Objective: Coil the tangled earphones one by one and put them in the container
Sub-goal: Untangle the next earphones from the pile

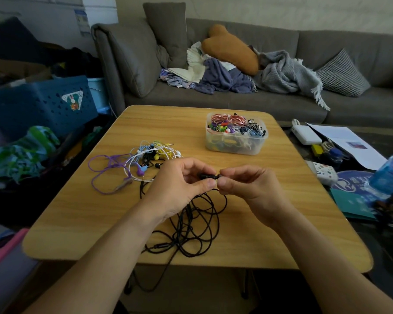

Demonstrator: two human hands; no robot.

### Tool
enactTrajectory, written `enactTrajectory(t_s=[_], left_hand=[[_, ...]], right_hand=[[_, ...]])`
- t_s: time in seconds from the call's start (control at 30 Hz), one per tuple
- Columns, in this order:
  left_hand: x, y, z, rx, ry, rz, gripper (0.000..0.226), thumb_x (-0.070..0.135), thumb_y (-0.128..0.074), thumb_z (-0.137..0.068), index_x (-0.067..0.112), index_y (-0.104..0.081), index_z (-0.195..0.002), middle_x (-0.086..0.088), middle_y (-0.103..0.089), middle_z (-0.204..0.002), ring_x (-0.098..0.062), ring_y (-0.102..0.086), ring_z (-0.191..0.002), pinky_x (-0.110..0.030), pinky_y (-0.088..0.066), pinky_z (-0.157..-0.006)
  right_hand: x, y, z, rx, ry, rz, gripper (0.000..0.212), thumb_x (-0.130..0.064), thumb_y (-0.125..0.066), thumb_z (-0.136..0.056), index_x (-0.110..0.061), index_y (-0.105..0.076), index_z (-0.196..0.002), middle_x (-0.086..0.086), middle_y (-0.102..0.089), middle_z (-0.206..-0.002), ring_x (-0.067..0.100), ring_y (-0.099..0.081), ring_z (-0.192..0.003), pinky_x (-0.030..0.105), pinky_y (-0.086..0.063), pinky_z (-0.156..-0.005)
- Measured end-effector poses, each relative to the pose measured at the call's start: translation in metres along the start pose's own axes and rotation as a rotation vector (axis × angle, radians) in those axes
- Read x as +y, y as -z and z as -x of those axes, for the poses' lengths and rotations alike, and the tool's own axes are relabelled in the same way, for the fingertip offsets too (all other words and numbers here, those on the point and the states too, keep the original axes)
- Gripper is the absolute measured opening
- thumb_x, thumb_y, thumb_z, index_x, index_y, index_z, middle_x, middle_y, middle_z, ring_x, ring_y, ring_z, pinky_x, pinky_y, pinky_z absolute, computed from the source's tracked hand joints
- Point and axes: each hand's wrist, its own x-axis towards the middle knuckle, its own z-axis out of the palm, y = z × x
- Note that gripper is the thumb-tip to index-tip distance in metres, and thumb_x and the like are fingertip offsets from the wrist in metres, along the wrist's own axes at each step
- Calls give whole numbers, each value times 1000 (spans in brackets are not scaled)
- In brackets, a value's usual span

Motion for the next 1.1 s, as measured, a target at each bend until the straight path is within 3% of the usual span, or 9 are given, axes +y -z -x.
enactTrajectory(t_s=[0.27,0.73,1.1], left_hand=[[1,2,0,-19,-11,-35,22,-1,-78,-74,17,-71,-85,6,-74,-79,-7,-69,-74,-18,-54,-71],[1,3,0,-67,-36,-71,25,-7,-76,-74,16,-68,-83,-4,-74,-85,-13,-70,-79,-23,-56,-77],[3,1,1,-38,-57,-56,28,-12,-75,-73,15,-68,-79,3,-74,-78,-8,-70,-74,-18,-54,-71]], right_hand=[[-2,7,1,-149,-91,-127,17,-4,-67,-76,-1,-71,-93,21,-72,-81,25,-71,-73,31,-60,-70],[-2,8,1,-245,-196,-171,13,-7,-71,-72,-8,-74,-85,17,-71,-80,20,-71,-68,30,-61,-65],[-4,5,2,-262,-216,-177,9,-2,-65,-77,-4,-71,-84,17,-70,-76,20,-70,-66,29,-60,-64]])
